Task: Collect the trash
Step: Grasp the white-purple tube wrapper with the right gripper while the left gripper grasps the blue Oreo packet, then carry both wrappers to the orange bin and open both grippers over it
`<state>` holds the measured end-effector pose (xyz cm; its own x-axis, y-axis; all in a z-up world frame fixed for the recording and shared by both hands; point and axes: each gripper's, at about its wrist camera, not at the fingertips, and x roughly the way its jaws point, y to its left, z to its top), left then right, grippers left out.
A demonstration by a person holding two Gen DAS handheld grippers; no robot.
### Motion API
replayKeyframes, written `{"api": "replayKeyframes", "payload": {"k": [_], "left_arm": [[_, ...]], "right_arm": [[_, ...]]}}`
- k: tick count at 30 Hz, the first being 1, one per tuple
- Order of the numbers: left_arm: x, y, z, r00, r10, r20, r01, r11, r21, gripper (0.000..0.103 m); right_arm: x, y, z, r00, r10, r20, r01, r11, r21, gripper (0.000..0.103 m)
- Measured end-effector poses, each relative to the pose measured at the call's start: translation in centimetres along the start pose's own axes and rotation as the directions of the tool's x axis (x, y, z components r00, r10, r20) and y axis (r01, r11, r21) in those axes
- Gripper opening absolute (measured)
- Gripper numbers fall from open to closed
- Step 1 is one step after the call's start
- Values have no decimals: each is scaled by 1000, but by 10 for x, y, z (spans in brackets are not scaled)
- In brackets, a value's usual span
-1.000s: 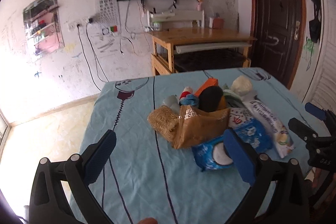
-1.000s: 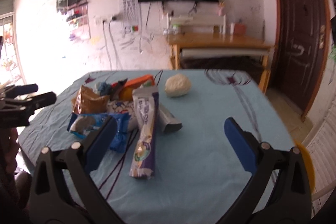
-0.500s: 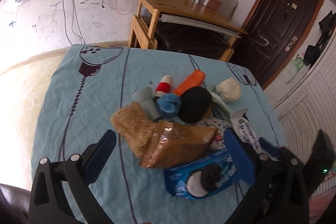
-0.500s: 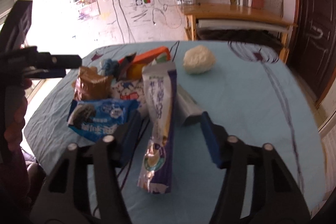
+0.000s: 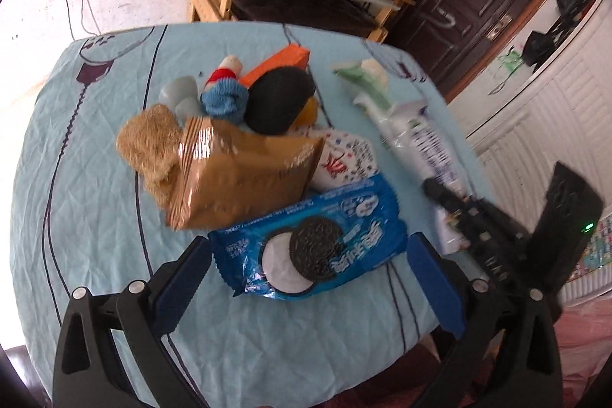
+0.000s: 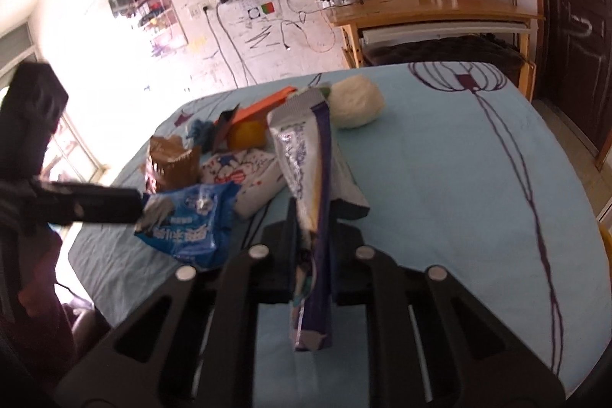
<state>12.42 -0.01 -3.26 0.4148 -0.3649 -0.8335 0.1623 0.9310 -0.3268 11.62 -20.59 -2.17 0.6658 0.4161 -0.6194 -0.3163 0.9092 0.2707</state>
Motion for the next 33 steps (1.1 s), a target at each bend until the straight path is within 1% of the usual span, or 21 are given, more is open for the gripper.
{"api": "replayKeyframes", "payload": {"k": [3, 6, 8, 13, 14, 15, 16, 18, 20, 23, 24, 26, 28, 31, 33], "left_arm": [[12, -3, -3, 999, 18, -38, -18, 1000, 4, 97], [19, -2, -3, 998, 28, -55, -29, 1000, -12, 97], [24, -1, -2, 997, 44, -59, -45, 999, -25, 97], [35, -16, 4, 991, 127, -36, -127, 992, 20, 95], [36, -19, 4, 988, 150, -31, -149, 988, 38, 90], [38, -23, 5, 983, 184, -20, -182, 981, 61, 78], [38, -25, 5, 978, 208, -10, -207, 975, 80, 71], [41, -34, 8, 968, 251, 7, -250, 961, 119, 47], [41, -38, 8, 965, 263, 17, -263, 955, 139, 41], [42, -47, 4, 959, 279, 49, -284, 944, 171, 25], [41, -49, 2, 960, 274, 58, -280, 944, 173, 20], [36, -50, -2, 964, 256, 64, -264, 950, 168, 18], [30, -52, -6, 977, 200, 70, -209, 964, 166, 16], [19, -52, -11, 985, 147, 87, -159, 975, 154, 15], [11, -54, -13, 988, 121, 98, -135, 980, 147, 15]], "right_arm": [[-3, -3, 1, 1000, 9, 13, -9, 1000, 3, 12], [-3, -5, -1, 1000, 21, 12, -21, 1000, 5, 12], [-1, -8, -2, 1000, 28, 7, -28, 1000, 10, 12], [-1, -16, -2, 999, 32, 1, -32, 999, 26, 12], [-2, -17, -2, 1000, 30, 4, -30, 999, 27, 12], [-5, -19, -1, 1000, 29, 9, -29, 999, 30, 12], [-6, -20, -1, 1000, 28, 14, -28, 999, 32, 12], [-9, -23, 0, 999, 26, 19, -27, 999, 36, 12], [-10, -25, 0, 999, 26, 21, -27, 999, 41, 12], [-10, -28, -1, 999, 26, 19, -26, 998, 48, 13], [-10, -29, -2, 999, 25, 20, -26, 998, 54, 13], [-11, -31, -2, 999, 26, 24, -27, 998, 61, 13], [-14, -34, 0, 999, 24, 33, -26, 997, 67, 13], [-20, -39, 3, 998, 15, 54, -19, 997, 78, 13], [-25, -42, 5, 997, 10, 72, -16, 996, 85, 13]]}}
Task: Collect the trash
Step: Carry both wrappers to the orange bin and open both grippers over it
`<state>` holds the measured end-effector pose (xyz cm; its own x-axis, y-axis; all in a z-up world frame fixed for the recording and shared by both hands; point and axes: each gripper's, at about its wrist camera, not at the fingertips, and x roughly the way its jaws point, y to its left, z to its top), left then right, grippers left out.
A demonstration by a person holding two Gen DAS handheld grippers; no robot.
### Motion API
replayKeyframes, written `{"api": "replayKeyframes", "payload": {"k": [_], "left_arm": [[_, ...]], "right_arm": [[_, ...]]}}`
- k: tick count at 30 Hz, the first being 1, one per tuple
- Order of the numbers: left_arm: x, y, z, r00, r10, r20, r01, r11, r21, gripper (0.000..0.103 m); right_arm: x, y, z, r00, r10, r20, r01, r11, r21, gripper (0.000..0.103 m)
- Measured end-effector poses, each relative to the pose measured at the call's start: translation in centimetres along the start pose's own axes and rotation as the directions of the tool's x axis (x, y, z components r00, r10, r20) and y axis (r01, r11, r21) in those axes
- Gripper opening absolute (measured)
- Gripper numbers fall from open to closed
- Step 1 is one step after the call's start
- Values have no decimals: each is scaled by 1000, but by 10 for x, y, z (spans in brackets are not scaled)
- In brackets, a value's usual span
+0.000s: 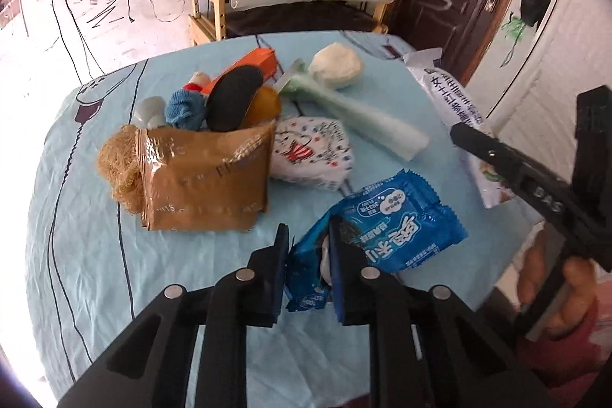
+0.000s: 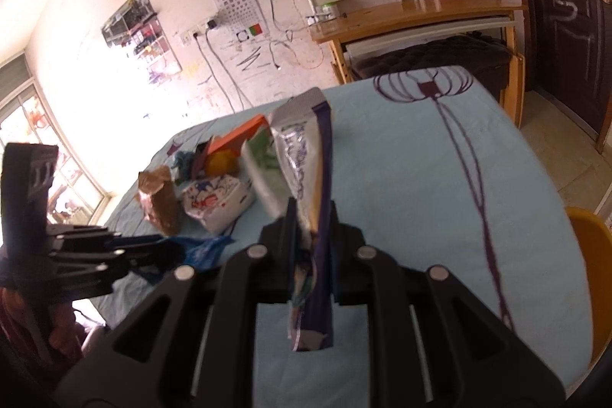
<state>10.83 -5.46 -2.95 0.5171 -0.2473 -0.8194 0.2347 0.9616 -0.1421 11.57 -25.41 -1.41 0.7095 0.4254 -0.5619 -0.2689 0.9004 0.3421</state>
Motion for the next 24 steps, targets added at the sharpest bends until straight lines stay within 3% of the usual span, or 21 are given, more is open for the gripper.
{"api": "replayKeyframes", "payload": {"k": [5, 14, 20, 24], "left_arm": [[-15, -5, 3, 999, -20, 40, 20, 1000, -5, 15], [-30, -48, 34, 995, -30, 91, 23, 996, 84, 15], [-19, -100, 64, 994, -77, 83, 63, 984, 165, 15], [-4, -138, 81, 991, -113, 68, 96, 973, 211, 15]], "right_arm": [[-10, -5, 4, 999, -16, 32, 16, 1000, 1, 13], [-32, -35, 14, 994, -67, 87, 62, 997, 51, 13], [-56, -83, 21, 978, -164, 127, 148, 981, 128, 13], [-70, -126, 20, 952, -276, 131, 248, 949, 195, 13]]}}
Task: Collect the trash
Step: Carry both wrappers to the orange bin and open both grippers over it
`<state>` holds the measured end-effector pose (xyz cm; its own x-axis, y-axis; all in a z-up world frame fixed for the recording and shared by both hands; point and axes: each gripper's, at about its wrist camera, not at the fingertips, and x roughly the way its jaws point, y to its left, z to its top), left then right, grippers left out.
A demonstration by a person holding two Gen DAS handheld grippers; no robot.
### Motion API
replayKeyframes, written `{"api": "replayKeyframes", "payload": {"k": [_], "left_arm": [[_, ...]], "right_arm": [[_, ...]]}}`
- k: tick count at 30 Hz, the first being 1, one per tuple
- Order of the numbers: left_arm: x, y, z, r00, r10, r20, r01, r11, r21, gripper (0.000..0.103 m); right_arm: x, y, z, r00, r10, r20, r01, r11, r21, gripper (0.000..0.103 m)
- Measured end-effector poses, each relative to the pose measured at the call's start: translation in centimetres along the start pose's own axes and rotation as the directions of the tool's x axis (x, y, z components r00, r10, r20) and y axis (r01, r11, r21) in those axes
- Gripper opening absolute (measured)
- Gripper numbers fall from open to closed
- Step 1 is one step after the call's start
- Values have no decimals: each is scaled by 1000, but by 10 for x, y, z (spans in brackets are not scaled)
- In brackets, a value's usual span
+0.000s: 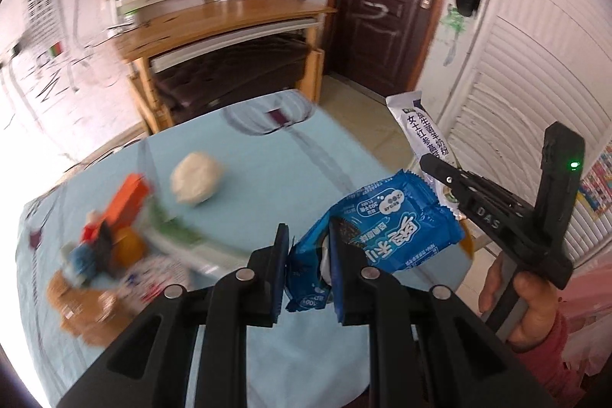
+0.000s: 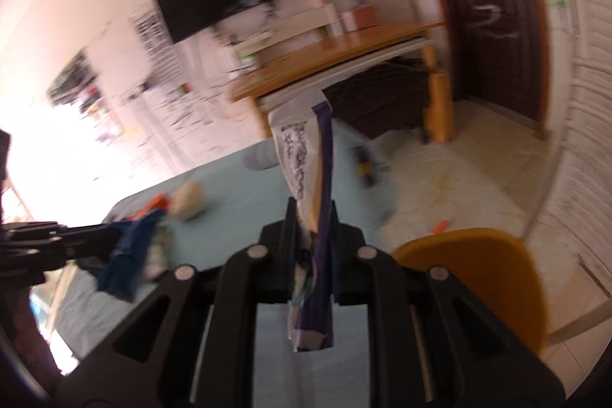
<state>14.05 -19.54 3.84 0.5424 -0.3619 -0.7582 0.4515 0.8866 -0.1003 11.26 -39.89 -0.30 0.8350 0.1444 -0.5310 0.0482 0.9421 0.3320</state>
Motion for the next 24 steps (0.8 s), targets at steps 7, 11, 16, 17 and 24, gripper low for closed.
{"api": "replayKeyframes", "payload": {"k": [7, 11, 16, 17, 24], "left_arm": [[47, -57, 31, 998, -49, -33, 50, 998, 30, 15], [75, -84, 46, 998, -32, -45, 34, 998, 46, 15], [117, -114, 59, 996, 3, -92, 3, 998, 62, 15], [123, -117, 60, 995, 9, -98, -3, 998, 68, 15], [156, -147, 56, 989, 25, -146, -12, 995, 95, 18]], "right_arm": [[8, -61, -1, 987, -160, -19, 160, 985, 57, 13], [27, -80, -6, 974, -214, -78, 218, 974, 56, 14], [50, -105, -24, 956, -234, -179, 253, 963, 93, 59], [53, -113, -26, 954, -229, -193, 253, 961, 114, 61], [32, -165, -23, 955, -250, -157, 285, 920, 270, 61]]}}
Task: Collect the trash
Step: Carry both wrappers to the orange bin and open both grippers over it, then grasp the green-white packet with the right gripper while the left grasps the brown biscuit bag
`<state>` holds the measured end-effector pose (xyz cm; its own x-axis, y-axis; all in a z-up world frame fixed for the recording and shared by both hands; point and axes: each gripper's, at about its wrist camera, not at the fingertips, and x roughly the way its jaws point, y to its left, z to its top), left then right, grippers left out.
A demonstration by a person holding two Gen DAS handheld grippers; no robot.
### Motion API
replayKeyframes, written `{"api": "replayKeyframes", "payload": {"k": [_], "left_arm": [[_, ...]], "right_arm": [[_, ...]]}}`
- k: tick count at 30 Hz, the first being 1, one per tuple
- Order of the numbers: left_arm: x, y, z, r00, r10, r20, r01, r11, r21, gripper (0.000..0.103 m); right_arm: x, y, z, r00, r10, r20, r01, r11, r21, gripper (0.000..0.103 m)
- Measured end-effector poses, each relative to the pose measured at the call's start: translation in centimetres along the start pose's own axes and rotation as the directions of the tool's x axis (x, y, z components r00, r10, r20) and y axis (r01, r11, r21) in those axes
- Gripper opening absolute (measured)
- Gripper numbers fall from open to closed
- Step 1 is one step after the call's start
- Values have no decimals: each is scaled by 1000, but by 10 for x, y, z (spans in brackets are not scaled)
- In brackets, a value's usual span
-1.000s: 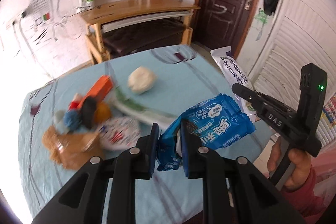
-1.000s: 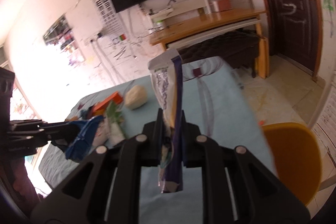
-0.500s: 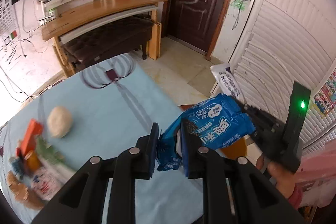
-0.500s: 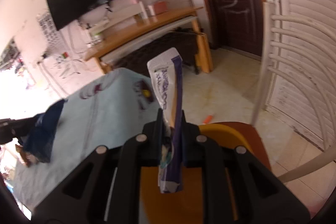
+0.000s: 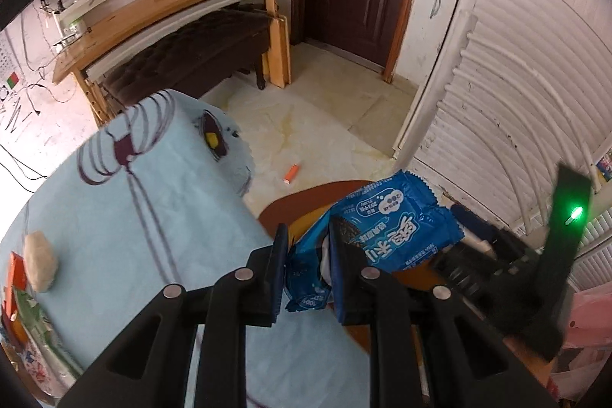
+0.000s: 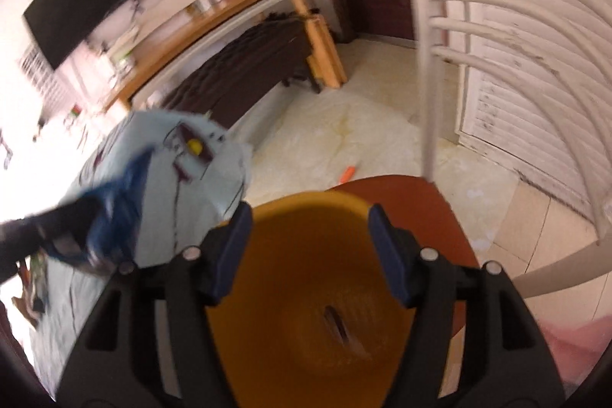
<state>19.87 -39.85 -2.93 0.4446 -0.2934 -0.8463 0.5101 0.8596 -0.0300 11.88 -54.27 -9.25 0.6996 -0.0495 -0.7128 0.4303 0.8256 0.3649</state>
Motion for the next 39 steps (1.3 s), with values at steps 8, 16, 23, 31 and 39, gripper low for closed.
{"api": "replayKeyframes", "payload": {"k": [8, 16, 23, 31, 39], "left_arm": [[15, -6, -12, 998, -42, -42, 41, 999, -17, 65], [-45, 23, -44, 997, -47, 61, 52, 996, -72, 80], [-112, 78, -87, 969, 127, 214, -106, 989, -106, 85], [-170, 180, -144, 913, 339, 225, -269, 918, -291, 86], [-214, 264, -193, 876, 446, 183, -322, 825, -465, 87]], "right_arm": [[-19, -27, 11, 998, 15, 58, -20, 997, 81, 63], [-35, 16, 9, 991, 103, 82, -102, 995, -13, 65], [-59, 94, -7, 970, 230, 82, -212, 959, -187, 73], [-59, 198, -46, 935, 352, -42, -337, 847, -411, 77], [-55, 244, -74, 915, 383, -130, -396, 786, -474, 79]]}}
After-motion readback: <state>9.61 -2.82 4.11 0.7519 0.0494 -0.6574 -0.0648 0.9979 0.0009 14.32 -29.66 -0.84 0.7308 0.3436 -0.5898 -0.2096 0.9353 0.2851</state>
